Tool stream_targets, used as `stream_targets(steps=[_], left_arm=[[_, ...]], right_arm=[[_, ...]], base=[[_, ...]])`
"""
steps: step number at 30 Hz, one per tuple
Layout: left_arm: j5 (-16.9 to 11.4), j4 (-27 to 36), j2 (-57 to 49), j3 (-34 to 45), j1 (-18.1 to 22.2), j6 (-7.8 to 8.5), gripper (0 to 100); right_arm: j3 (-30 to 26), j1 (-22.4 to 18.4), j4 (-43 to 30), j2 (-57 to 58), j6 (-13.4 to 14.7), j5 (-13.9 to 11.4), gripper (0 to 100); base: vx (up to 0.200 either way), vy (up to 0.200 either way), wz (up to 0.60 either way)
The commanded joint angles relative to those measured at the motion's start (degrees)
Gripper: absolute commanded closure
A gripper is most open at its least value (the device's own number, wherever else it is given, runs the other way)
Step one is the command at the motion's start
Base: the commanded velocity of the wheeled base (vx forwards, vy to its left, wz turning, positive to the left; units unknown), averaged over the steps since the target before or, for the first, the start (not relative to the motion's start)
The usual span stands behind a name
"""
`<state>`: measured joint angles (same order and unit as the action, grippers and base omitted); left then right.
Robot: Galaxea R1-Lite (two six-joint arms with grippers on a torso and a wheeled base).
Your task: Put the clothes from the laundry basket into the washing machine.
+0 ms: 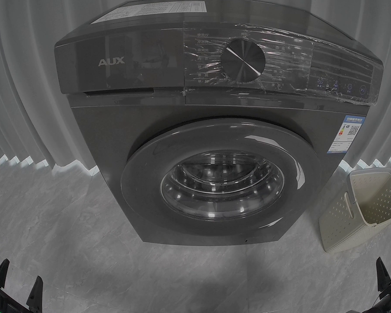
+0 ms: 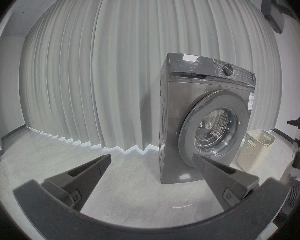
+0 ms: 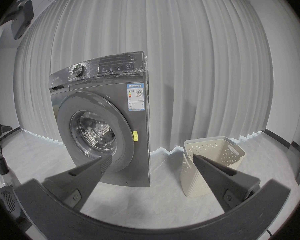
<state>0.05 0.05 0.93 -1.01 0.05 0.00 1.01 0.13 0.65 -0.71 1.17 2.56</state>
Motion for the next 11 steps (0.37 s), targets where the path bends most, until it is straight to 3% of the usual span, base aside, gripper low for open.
stream_targets(steps=[1, 11], left_arm=[[0.0, 0.0, -0.9, 0.9, 0.0, 0.00, 0], [0.0, 0.0, -0.9, 1.0, 0.0, 0.00, 0]], right_arm=[[-1.0, 0.0, 0.1, 0.7, 0.1, 0.0, 0], [-1.0, 0.0, 0.1, 0.7, 0.0, 0.0, 0]], base=[[0.000, 0.000, 0.00], [0.000, 0.000, 0.00]])
